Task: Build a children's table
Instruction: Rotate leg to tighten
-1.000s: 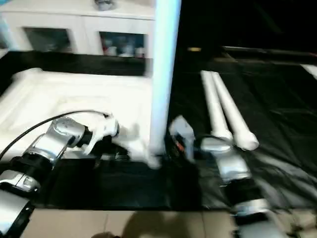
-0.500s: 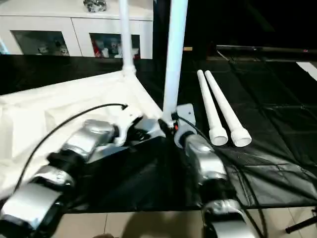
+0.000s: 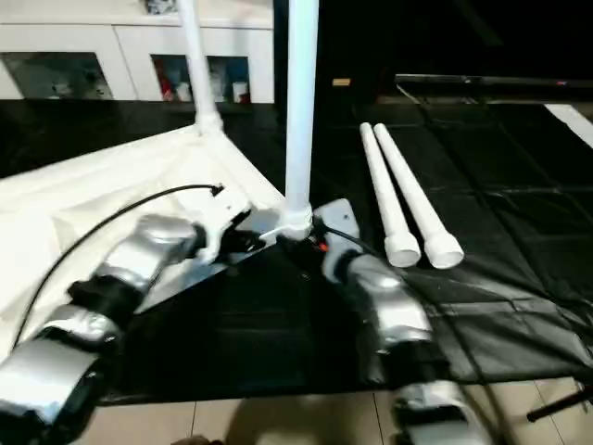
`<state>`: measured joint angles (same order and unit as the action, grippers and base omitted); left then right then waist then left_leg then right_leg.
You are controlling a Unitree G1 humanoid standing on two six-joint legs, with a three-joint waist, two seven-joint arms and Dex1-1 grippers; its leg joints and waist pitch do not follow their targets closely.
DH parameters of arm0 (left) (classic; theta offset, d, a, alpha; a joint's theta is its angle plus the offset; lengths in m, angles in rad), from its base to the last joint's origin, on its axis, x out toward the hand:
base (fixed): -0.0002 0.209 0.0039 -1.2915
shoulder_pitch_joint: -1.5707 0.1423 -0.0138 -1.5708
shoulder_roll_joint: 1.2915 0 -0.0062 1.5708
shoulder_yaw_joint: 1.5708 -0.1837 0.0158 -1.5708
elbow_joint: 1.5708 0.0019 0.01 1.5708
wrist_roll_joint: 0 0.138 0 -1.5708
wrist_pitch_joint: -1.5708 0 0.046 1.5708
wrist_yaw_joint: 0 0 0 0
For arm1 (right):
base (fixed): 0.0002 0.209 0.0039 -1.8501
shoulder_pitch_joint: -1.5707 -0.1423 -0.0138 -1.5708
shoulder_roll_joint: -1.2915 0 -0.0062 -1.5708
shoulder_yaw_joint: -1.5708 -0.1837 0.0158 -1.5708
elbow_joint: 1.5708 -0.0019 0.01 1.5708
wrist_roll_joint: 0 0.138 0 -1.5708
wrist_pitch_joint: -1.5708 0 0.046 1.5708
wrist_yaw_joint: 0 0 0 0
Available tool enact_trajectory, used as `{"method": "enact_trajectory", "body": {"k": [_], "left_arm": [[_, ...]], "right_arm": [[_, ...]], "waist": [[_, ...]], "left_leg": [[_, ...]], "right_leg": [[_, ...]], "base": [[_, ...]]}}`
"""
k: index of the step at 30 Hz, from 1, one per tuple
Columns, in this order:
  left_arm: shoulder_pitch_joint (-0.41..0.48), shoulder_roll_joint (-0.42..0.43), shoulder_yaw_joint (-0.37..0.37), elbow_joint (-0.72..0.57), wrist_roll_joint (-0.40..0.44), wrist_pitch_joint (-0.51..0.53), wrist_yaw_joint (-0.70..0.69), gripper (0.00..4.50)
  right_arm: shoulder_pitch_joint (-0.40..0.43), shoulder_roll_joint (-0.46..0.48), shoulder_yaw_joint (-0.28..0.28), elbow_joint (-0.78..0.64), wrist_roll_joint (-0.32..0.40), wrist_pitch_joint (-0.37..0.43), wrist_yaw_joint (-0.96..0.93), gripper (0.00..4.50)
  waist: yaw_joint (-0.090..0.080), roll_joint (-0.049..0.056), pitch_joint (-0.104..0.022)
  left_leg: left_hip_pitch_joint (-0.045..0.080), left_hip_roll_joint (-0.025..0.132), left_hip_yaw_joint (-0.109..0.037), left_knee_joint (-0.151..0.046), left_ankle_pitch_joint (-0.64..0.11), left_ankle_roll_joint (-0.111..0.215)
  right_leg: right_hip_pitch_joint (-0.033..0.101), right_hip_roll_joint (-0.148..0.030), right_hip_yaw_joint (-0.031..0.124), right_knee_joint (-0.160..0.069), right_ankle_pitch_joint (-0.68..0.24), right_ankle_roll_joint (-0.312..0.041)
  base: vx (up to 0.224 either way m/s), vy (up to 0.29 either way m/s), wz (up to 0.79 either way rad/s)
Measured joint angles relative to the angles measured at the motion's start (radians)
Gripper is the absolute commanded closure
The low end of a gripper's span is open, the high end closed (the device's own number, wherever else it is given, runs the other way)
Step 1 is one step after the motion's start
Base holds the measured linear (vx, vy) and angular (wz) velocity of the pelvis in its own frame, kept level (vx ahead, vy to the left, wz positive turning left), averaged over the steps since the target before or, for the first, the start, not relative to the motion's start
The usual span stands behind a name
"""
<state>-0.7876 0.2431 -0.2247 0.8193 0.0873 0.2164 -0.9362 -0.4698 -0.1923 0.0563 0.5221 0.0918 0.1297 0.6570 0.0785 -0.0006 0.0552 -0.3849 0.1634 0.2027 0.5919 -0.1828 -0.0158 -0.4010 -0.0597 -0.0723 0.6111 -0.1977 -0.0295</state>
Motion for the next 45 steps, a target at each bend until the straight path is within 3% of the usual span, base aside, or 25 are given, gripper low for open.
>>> {"method": "enact_trajectory", "body": {"k": [5, 13, 18, 25, 39, 45], "left_arm": [[0.02, 0.081, -0.03, -0.004, -0.004, -0.084, -0.157, 4.5], [0.036, 0.149, -0.094, -0.021, -0.005, -0.197, -0.377, 4.5], [0.05, 0.175, -0.13, -0.061, -0.005, -0.237, -0.481, 4.5], [0.064, 0.178, -0.145, -0.097, -0.006, -0.255, -0.523, 4.5], [0.074, 0.186, -0.156, -0.115, -0.011, -0.265, -0.551, 4.5], [0.074, 0.173, -0.145, -0.115, -0.011, -0.236, -0.542, 4.5]], "right_arm": [[0.003, -0.131, 0.012, -0.035, 0.016, -0.024, 0.203, 0.07], [-0.001, -0.202, 0.106, -0.048, 0.024, -0.053, 0.445, 0.07], [-0.026, -0.2, 0.151, -0.027, 0.019, -0.09, 0.53, 0.07], [-0.045, -0.181, 0.176, 0.001, 0.025, -0.098, 0.609, 0.68], [-0.047, -0.175, 0.189, 0.021, 0.059, -0.098, 0.688, 1.69], [-0.041, -0.172, 0.182, 0.016, 0.067, -0.073, 0.685, 1.81]], "waist": [[0.016, 0.0, 0.0], [0.041, -0.001, 0.0], [0.051, -0.001, 0.001], [0.065, -0.004, 0.001], [0.066, -0.005, 0.0], [0.066, -0.005, 0.0]], "left_leg": [[0.001, 0.001, 0.0, 0.002, 0.0, 0.0], [0.0, 0.001, 0.0, 0.005, 0.0, 0.0], [0.0, 0.001, 0.0, 0.007, -0.001, 0.001], [0.0, 0.001, 0.0, 0.008, -0.001, 0.0], [0.0, 0.002, 0.0, 0.009, -0.001, 0.001], [0.001, 0.002, 0.0, 0.009, -0.001, 0.001]], "right_leg": [[0.001, 0.0, 0.0, 0.001, 0.0, 0.0], [0.001, 0.0, -0.001, 0.003, 0.0, 0.0], [0.002, 0.0, -0.001, 0.004, 0.0, 0.0], [0.002, 0.0, -0.001, 0.004, 0.0, -0.001], [0.002, 0.0, -0.001, 0.005, 0.0, -0.001], [0.003, 0.0, -0.001, 0.006, 0.0, -0.001]], "base": [[0.0, 0.0, 0.0], [0.0, 0.0, 0.0], [0.0, 0.0, 0.0], [0.0, 0.0, 0.0], [0.0, 0.0, 0.0], [0.0, 0.0, 0.0]]}}
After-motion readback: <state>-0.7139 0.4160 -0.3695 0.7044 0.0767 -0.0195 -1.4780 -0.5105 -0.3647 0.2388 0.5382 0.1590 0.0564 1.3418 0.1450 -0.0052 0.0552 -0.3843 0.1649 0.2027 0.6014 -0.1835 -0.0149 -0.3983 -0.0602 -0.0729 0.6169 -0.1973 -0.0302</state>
